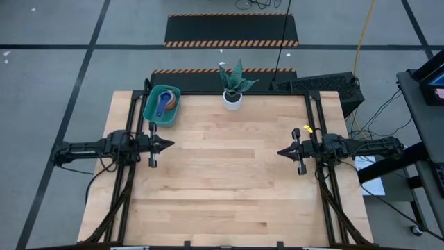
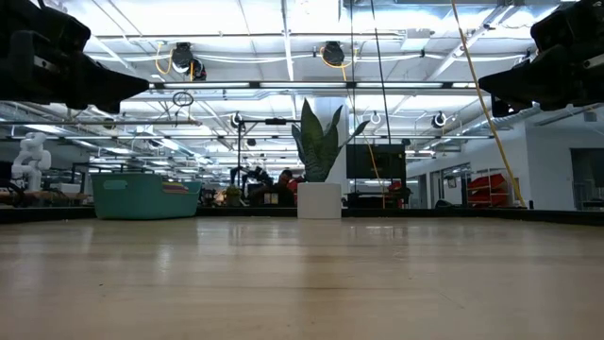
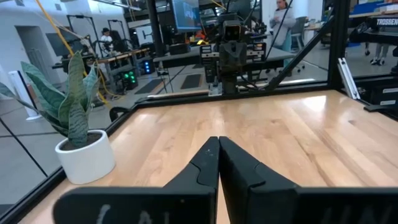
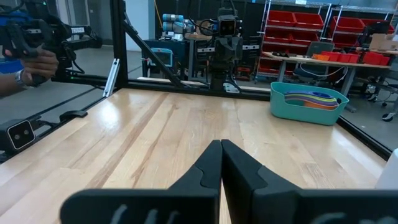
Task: Nest measuring cups in basket
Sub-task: Return to Home Position
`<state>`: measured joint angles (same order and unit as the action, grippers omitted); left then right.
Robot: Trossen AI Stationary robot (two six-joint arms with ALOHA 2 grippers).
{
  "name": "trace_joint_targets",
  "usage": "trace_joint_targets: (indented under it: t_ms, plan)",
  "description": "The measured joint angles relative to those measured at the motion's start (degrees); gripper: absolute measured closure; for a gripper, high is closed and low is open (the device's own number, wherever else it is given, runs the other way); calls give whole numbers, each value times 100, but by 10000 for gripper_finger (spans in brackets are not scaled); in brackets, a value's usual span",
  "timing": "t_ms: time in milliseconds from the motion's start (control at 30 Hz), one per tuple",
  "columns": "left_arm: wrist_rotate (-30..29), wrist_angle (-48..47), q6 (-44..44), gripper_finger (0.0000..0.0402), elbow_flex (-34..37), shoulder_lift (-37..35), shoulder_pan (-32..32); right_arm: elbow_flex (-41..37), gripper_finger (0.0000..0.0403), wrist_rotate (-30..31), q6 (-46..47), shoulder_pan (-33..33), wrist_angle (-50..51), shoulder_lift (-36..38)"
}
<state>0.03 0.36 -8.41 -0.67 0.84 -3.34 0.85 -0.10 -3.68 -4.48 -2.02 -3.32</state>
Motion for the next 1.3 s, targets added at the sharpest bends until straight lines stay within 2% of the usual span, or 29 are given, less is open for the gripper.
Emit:
trace_joint_targets:
  t_ms: [267,567,1300]
  plan:
    - [-2,13,98,398,2,68,-1,1,403,0,0,0,2,0]
    - [-4,52,117,366,6,70,-1,1,403,0,0,1,6,-1]
    - [-10,107,119,364,11,70,-1,-1,403,-2,0,-1,7,1]
